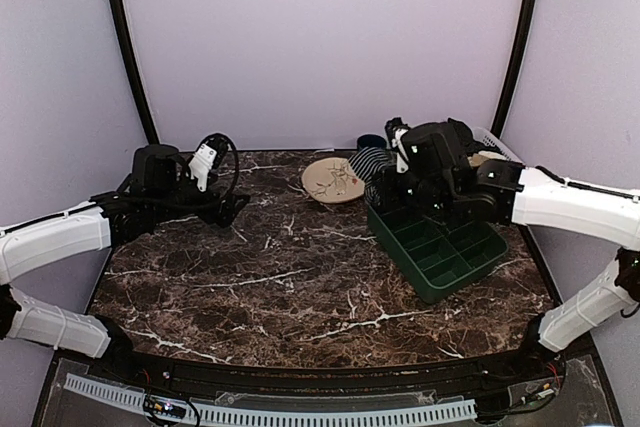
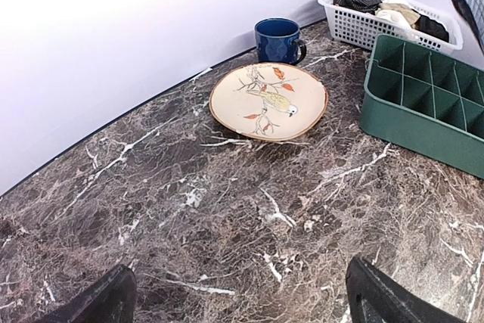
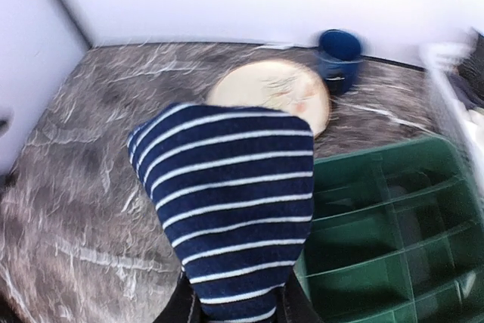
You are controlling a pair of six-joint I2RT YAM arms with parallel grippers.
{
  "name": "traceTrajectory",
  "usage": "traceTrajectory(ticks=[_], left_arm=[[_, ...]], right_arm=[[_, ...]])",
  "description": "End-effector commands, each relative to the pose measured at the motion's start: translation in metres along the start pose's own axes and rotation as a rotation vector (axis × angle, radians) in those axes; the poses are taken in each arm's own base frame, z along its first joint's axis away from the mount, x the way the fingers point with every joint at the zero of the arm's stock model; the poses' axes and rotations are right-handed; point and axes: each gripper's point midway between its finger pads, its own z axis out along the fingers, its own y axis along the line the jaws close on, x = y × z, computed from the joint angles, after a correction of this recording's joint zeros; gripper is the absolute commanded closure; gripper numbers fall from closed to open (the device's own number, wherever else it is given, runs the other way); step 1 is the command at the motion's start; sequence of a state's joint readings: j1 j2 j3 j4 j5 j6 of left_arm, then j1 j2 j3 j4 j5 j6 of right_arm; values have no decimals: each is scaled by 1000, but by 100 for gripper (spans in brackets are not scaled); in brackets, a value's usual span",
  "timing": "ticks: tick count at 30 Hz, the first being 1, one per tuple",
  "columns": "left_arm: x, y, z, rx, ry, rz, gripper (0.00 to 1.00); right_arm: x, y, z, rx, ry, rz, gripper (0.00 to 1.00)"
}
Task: Roll the underwear
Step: Place the underwear in the storage box.
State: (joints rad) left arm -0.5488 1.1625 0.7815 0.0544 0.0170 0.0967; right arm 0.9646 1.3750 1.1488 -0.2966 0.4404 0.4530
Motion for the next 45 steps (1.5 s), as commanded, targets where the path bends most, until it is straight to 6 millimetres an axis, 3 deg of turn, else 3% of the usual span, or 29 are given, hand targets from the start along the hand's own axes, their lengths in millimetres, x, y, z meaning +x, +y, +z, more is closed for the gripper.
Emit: traceTrajectory(ticks=[1, 3, 7, 13, 21, 26, 36, 45], left_arm=[[-14, 6, -7, -32, -51, -12, 1], [-13, 6, -6, -34, -58, -11, 1], [-13, 5, -5, -33, -69, -12, 1], [-10, 5, -1, -34, -67, -10, 1], [-2, 6, -3, -41, -36, -27, 1], [6, 9, -10, -61, -28, -21, 1], [15, 9, -12, -65, -11, -20, 1], [23, 9, -15, -70, 7, -1, 1]], right_arm=[[-49, -85, -18, 346, -89, 303, 100], [-55, -119, -23, 471, -72, 428, 100], [-43, -178, -24, 696, 40, 636, 100], [-26, -218, 5, 866, 120, 831, 100], [-15, -238, 62, 942, 163, 941, 100], [11, -241, 93, 958, 243, 977, 100], [45, -241, 134, 956, 289, 1060, 100], [62, -241, 169, 903, 295, 1081, 100]])
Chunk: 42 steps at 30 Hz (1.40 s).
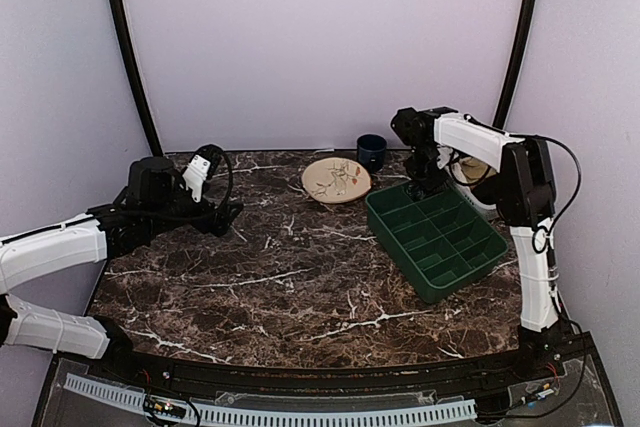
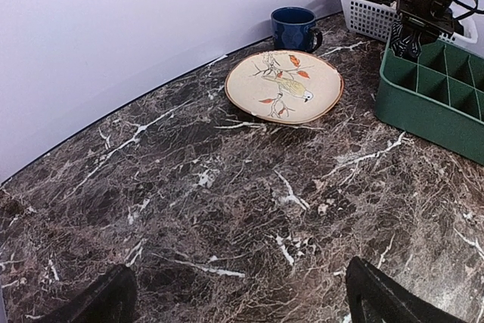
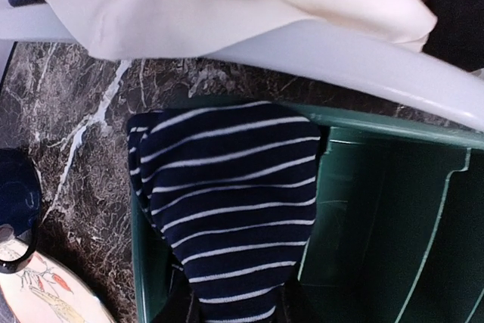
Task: Roll the underwear
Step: Place the underwear in the storage box, then reset both arms
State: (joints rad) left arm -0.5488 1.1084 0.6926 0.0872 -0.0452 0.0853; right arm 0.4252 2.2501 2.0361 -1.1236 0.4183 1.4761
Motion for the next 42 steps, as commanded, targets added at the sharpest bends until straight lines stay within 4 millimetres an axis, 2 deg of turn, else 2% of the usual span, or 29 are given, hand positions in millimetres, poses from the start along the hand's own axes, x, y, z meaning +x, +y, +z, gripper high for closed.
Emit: traceTrajectory(ticks=[1, 7, 10, 13, 15, 19, 22, 31, 36, 39, 42], left_arm=[[3, 1, -8, -9, 1, 13, 1], [6, 1, -8, -10, 18, 22, 1], [7, 1, -8, -6, 20, 22, 1], [7, -1, -8, 4, 19, 22, 1], [6, -2, -8, 10, 15, 22, 1], [5, -2, -7, 12, 12, 21, 1], [2, -4, -7, 22, 2, 20, 1], [-4, -5, -9, 32, -13, 18, 1], [-10, -4, -12, 28, -21, -6, 1], [-16, 2, -11, -1, 15, -50, 1], [-26, 5, -7, -11, 73, -98, 1]], right_arm=[[7, 18, 20, -57, 24, 30, 100], [16, 13, 37, -50, 53, 48, 100], [18, 13, 38, -53, 58, 49, 89], [14, 15, 31, -79, 52, 52, 71], [11, 17, 26, -96, 44, 57, 63], [5, 18, 16, -119, 36, 67, 51], [2, 20, 8, -136, 34, 75, 47], [-12, 29, -23, -214, 26, 105, 24], [-19, 37, -43, -279, 27, 89, 19], [-26, 48, -70, -374, 7, 52, 13], [-36, 59, -109, -503, -30, -11, 6]])
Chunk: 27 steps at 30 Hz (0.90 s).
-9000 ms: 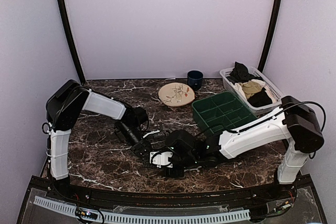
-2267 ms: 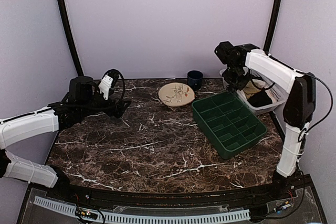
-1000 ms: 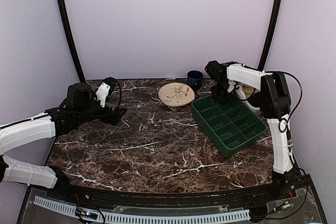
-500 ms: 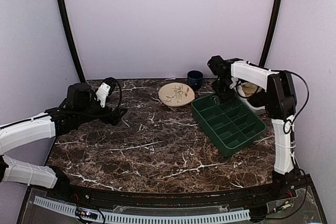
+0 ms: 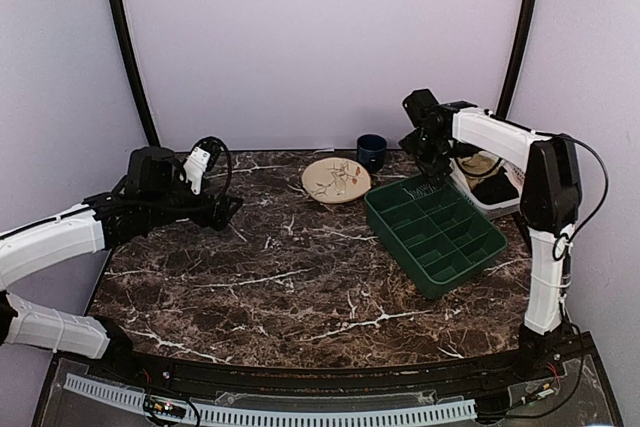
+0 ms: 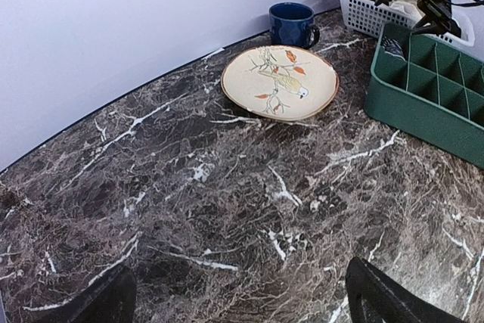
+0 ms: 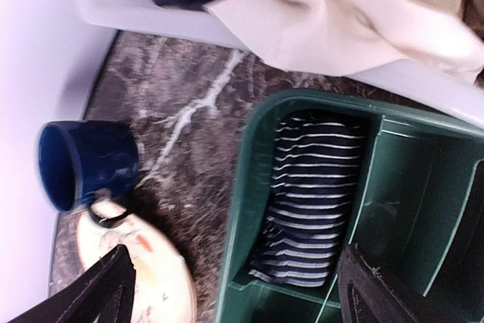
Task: Roll the underwear
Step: Reset both arms
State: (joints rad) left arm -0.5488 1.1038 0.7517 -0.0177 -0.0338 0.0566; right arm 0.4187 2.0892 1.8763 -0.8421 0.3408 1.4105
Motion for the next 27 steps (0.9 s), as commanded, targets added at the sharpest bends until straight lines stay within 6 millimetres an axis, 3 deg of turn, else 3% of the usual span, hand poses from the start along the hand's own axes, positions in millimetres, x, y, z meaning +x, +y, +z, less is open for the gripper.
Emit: traceTrajectory(ticks=[1, 6, 10, 11, 12, 16, 21, 27], left_arm=[[-25, 5, -1, -19, 57, -86, 1], [-46, 2, 6, -4, 166, -166, 1], [-64, -1, 14, 9, 207, -243, 1], [-67, -5, 16, 30, 206, -262, 1], [-70, -8, 17, 49, 200, -278, 1], [-62, -11, 21, 50, 205, -359, 1], [-17, -15, 29, 10, 327, -444, 1], [25, -37, 33, 34, 423, -442, 1]], right_arm=[[-26, 49, -77, -279, -63, -90, 3], [-39, 61, -140, -488, -139, -244, 0], [-42, 53, -189, -652, -200, -391, 0], [-42, 42, -193, -667, -208, -385, 0], [-40, 40, -209, -716, -234, -477, 0], [-24, -1, -218, -768, -231, -547, 0], [21, -64, -197, -752, -92, -720, 0], [39, -122, -179, -706, -24, -687, 0]])
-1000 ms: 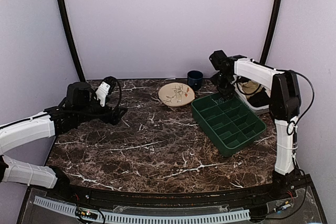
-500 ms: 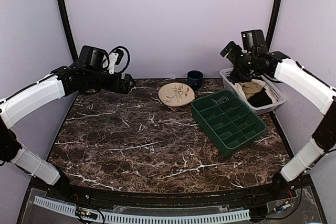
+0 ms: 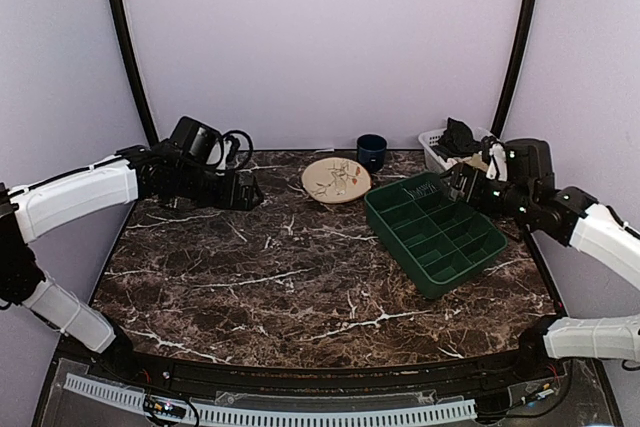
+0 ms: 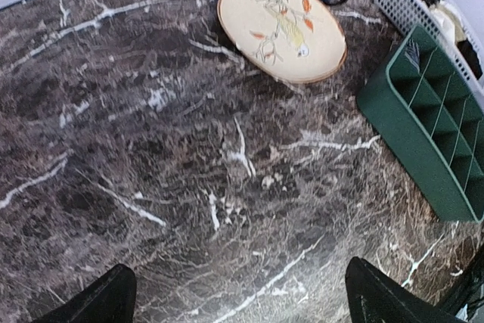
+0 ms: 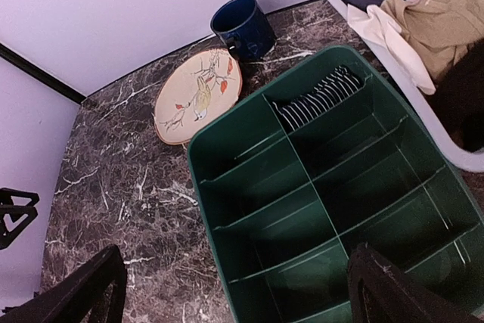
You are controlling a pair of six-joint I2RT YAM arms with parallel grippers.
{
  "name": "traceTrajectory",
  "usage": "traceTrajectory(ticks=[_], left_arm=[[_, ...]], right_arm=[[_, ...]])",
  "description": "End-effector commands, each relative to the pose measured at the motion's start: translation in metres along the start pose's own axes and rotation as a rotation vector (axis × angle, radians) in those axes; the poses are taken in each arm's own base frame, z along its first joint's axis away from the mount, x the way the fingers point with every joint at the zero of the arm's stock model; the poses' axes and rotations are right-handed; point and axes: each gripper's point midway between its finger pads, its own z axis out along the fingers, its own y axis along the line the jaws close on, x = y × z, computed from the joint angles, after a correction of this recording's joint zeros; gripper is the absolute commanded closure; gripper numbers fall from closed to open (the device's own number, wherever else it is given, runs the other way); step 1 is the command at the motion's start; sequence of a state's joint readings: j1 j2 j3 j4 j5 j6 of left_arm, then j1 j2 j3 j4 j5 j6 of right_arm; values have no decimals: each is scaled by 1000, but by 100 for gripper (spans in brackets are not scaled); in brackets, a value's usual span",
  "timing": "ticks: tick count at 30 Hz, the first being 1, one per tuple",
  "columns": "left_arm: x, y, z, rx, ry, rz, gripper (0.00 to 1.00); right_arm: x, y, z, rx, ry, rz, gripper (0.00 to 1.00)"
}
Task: Roll the underwear
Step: Reset both arms
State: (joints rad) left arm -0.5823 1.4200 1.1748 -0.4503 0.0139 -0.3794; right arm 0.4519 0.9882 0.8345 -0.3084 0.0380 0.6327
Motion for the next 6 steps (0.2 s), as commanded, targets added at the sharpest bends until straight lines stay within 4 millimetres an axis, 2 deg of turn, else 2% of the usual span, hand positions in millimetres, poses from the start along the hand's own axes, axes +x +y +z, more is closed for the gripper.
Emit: traceTrajectory(ticks=[1, 3, 6], left_arm=[[36, -2, 12, 7, 97, -40, 1], [44, -13, 15, 30, 103, -29, 1], [40, -19, 14, 43, 73, -19, 1]], right_arm=[[24, -8, -12, -25, 31, 4, 0], [30, -16, -13, 3, 36, 22, 0], [28, -22, -15, 35, 25, 38, 0]])
